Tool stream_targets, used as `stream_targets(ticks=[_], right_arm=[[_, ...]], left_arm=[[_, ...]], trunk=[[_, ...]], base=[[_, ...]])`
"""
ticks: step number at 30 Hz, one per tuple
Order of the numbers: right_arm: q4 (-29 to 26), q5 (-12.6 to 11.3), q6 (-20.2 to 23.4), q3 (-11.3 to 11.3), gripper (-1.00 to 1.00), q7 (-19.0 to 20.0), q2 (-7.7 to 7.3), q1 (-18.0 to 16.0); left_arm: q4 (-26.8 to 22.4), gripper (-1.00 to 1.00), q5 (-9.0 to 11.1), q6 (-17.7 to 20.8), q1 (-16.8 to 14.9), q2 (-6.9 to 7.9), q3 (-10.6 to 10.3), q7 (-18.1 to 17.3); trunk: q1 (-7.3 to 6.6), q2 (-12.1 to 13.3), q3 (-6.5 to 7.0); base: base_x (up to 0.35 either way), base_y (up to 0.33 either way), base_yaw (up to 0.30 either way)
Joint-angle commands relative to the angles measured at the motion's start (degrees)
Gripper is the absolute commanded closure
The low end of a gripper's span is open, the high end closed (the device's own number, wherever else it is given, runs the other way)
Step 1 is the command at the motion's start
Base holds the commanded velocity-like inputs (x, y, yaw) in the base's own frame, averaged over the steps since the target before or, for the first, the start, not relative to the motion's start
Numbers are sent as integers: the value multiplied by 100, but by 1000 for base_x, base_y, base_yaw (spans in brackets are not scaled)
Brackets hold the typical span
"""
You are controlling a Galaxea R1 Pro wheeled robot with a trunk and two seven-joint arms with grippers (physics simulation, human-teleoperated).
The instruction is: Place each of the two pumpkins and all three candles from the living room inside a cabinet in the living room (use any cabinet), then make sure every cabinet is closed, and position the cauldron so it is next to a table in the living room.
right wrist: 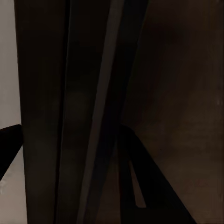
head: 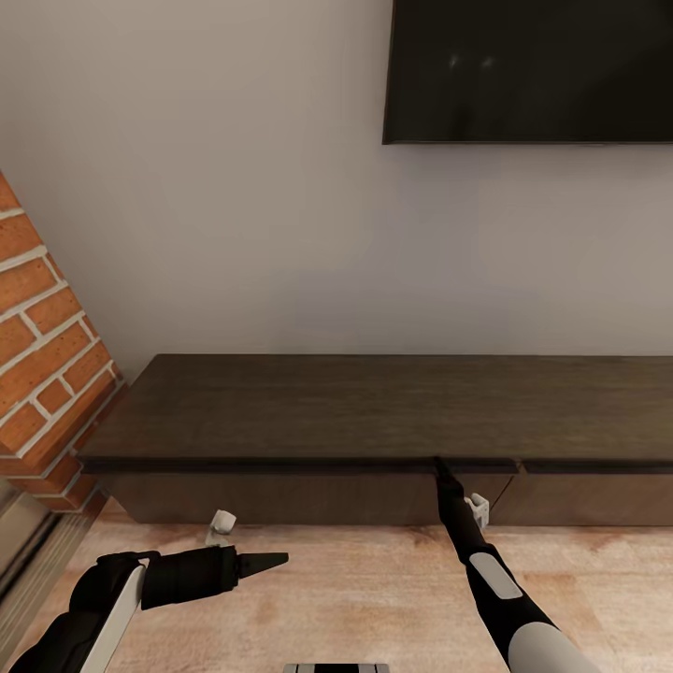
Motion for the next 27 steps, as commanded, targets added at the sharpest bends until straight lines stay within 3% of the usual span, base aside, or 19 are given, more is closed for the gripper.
stream_targets(ticks=[1,27], right_arm=[[-1,-53,8,13,100,48,3,-7],[5,-33,-1,13,100,48,3,-5]], left_arm=[[7,-100,9,29,-3,1,1,-14],[13,-100,3,29,-3,1,1,-17]], trunk=[[-2,-2,-3],[-2,-2,-3]], base=[[16,0,0],[-9,0,0]])
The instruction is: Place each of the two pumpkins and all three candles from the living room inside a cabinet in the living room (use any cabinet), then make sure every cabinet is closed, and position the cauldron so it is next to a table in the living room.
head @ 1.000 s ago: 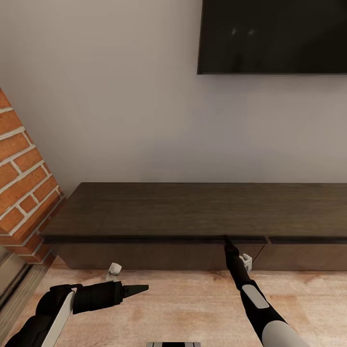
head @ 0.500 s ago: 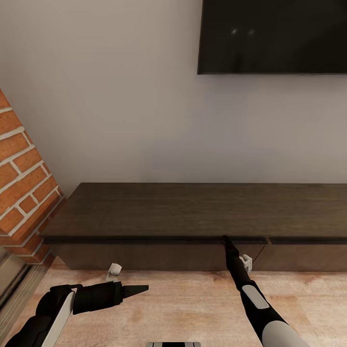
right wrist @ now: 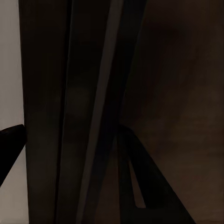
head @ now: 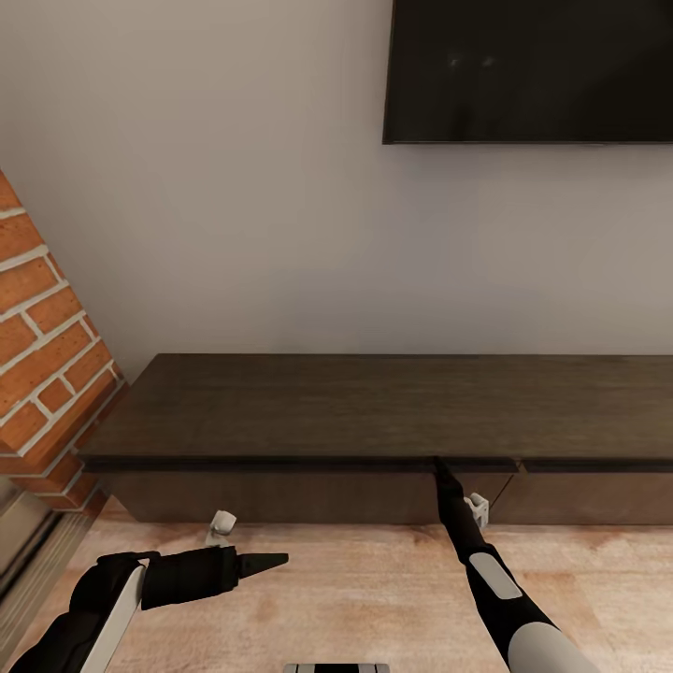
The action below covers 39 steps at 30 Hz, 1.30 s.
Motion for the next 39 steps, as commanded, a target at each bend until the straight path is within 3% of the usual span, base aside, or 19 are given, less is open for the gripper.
stream_targets(ticks=[1,39], right_arm=[[2,-54,4,-5,100,33,2,-6],[2,-28,-71,-5,100,27,2,-7]], left_arm=[[0,-100,9,29,-2,1,2,-11],[0,-100,14,29,-2,1,2,-11]], trunk=[[-1,-2,-4],[-1,-2,-4]], base=[[0,0,0],[-10,0,0]])
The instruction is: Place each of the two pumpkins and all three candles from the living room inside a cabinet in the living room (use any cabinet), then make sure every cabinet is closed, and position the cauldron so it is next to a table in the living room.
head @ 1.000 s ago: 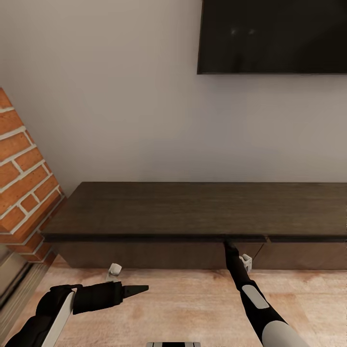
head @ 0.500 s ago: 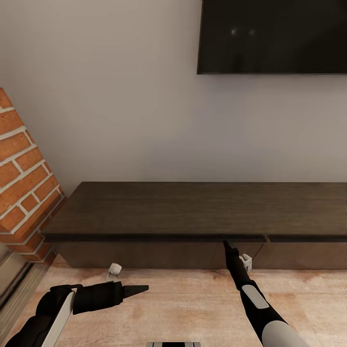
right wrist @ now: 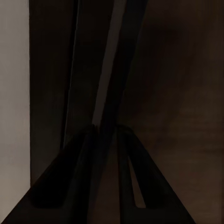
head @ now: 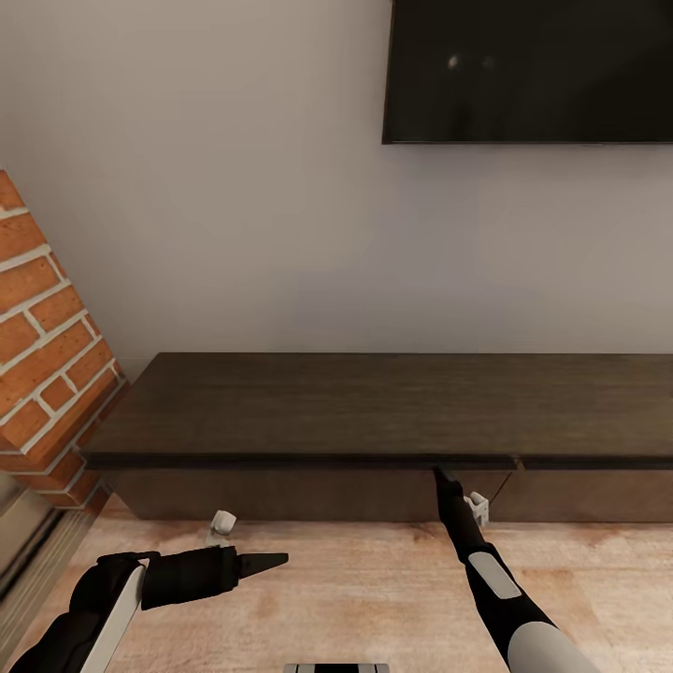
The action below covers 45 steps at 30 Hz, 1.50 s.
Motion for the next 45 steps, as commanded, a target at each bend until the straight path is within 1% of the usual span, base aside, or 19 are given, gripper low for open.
stream_targets(ticks=[1,8,13,45], right_arm=[[18,-72,17,-33,100,42,0,0],[18,-72,14,-33,100,39,0,-2],[18,-70,13,-33,100,40,1,2],[27,-76,12,-33,100,45,0,1]], left_arm=[[-1,-100,7,30,-2,1,2,-11],[-1,-100,7,30,-2,1,2,-11],[-1,-100,0,30,-2,0,2,-11],[-1,-100,-2,30,-2,1,-33,-11]], trunk=[[0,-1,-5],[0,-1,-5],[0,-1,-5],[0,-1,-5]], base=[[0,0,0],[-2,0,0],[-128,0,0],[-222,0,0]])
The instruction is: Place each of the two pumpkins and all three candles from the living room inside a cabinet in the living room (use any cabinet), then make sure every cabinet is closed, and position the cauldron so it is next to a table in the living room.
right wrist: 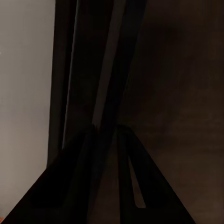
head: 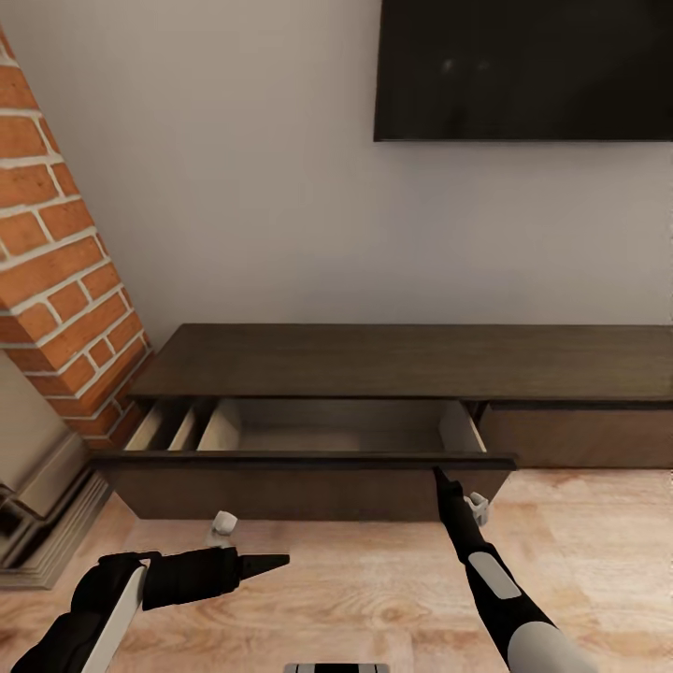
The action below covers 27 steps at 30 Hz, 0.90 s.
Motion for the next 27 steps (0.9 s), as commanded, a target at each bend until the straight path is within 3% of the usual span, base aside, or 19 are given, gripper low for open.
stream_targets(ticks=[1,12,27], right_arm=[[19,-70,17,-35,100,38,2,0],[20,-65,17,-35,100,42,4,2],[21,-60,17,-35,100,41,-1,0]], left_arm=[[-2,-100,8,30,-2,1,2,-11],[-2,-100,7,30,-2,0,2,-11],[-2,-100,14,30,-2,1,2,-11]], trunk=[[-3,-1,-6],[-3,-1,-6],[-3,-1,-6]], base=[[-228,0,0],[-211,0,0],[-59,0,0]])
